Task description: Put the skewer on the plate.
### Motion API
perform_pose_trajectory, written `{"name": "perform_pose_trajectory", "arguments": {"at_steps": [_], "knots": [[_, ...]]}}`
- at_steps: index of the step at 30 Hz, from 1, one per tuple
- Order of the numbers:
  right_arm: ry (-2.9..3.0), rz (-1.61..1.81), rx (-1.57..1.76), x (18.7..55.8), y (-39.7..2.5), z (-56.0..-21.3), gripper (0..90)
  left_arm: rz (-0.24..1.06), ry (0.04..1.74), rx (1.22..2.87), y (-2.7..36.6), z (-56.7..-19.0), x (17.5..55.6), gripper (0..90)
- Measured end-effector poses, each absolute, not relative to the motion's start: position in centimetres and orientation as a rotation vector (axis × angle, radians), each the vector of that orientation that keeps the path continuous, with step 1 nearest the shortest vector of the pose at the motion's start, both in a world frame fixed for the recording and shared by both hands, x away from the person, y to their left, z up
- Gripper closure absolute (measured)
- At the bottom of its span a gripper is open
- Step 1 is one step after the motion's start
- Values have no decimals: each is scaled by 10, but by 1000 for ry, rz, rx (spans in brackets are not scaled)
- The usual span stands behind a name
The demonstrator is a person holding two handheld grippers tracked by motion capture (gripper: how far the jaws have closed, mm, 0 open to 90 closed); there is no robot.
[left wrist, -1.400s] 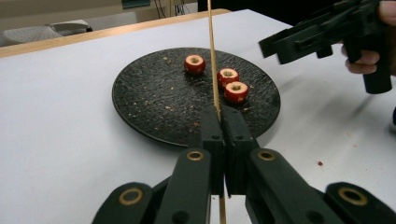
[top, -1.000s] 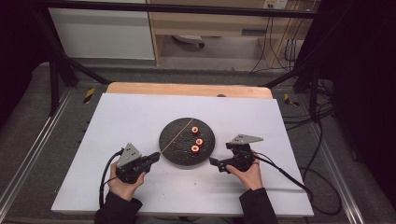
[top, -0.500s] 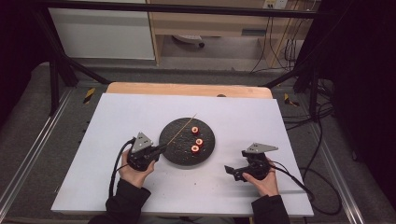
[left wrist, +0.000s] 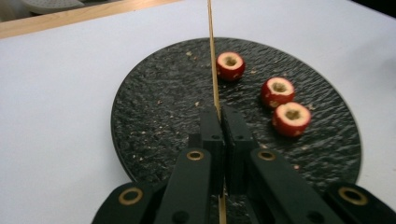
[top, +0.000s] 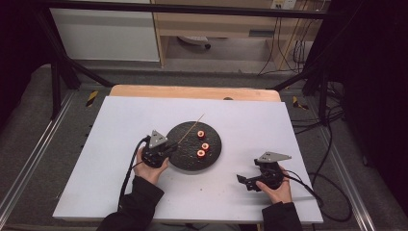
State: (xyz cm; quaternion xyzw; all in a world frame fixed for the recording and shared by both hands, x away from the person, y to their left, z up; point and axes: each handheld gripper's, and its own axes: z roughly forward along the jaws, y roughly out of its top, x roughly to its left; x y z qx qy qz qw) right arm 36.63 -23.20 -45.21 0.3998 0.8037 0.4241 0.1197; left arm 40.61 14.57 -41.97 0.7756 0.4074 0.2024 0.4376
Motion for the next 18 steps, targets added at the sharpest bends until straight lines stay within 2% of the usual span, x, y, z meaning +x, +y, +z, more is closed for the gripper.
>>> {"name": "perform_pose_trajectory", "arguments": {"at_steps": [18], "knots": [[2346,1259,1171,365,-234,-452,9,533,1044,2020,123,-441,414,881]]}}
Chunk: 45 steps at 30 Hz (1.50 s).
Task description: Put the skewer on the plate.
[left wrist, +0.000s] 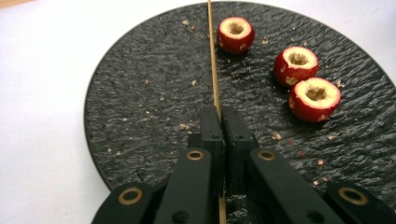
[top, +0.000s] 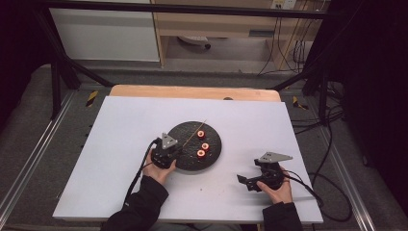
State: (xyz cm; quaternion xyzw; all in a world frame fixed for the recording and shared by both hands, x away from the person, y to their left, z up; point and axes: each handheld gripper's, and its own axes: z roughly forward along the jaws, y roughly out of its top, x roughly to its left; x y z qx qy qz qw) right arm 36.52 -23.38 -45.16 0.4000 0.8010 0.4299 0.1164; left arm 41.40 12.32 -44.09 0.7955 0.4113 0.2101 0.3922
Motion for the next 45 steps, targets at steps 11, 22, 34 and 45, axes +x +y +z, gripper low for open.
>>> {"name": "perform_pose_trajectory", "arguments": {"at_steps": [11,22,34,45], "knots": [[2339,1263,1174,365,-234,-451,10,510,1046,2040,122,-443,414,875],[2341,1256,1180,365,-234,-452,10,431,993,2076,136,-429,402,695],[2341,1256,1174,364,-235,-451,9,370,930,2137,179,-419,384,422],[2347,1252,1174,364,-235,-452,7,368,949,2163,232,-433,368,145]]}}
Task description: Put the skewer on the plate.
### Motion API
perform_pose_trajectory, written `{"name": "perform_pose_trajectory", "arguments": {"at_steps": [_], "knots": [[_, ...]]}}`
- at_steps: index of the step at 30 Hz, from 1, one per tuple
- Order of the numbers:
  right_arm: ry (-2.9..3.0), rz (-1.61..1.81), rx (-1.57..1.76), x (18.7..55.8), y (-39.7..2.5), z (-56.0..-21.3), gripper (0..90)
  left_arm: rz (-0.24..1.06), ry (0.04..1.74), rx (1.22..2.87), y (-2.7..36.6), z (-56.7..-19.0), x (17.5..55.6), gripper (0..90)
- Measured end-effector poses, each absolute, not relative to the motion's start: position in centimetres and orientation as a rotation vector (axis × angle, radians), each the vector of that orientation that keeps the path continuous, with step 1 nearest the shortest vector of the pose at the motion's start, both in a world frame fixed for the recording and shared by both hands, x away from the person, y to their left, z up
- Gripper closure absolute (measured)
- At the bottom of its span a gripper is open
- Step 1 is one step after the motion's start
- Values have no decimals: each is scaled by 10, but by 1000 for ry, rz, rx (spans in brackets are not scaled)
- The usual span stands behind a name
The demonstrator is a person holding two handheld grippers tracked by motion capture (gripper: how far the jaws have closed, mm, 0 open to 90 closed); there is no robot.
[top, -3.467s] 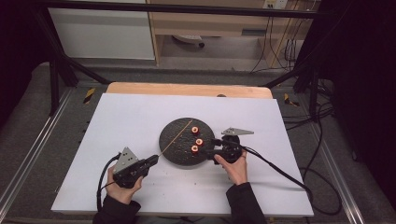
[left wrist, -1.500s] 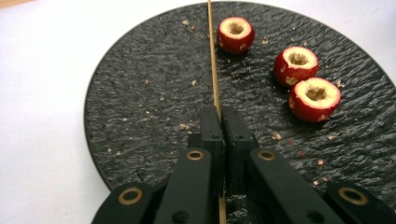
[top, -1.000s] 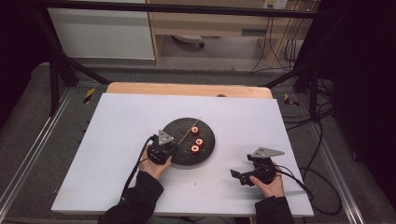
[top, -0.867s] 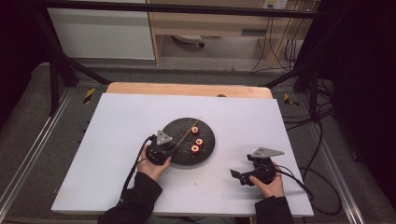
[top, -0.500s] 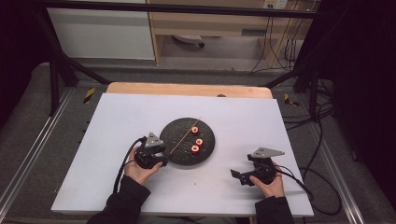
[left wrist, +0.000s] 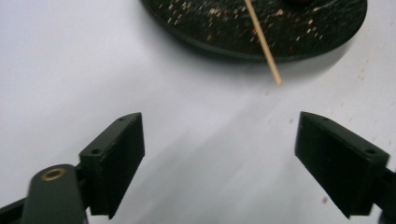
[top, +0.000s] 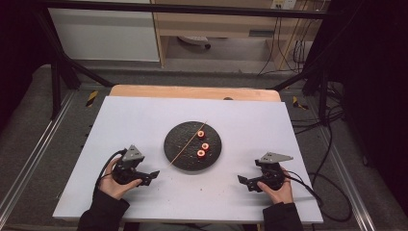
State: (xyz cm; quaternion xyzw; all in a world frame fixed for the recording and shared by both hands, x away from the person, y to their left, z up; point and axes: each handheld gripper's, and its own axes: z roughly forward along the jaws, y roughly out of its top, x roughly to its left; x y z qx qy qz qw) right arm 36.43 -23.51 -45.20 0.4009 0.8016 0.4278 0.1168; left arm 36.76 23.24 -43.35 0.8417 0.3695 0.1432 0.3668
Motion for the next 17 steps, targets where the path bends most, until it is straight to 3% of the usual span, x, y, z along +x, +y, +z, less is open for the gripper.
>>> {"name": "perform_pose_trajectory", "arguments": {"at_steps": [6,17], "knots": [[2359,1230,1172,363,-234,-454,7,384,977,2126,257,-446,358,77],[2396,1207,1145,362,-233,-456,7,400,982,2090,272,-450,352,68]]}}
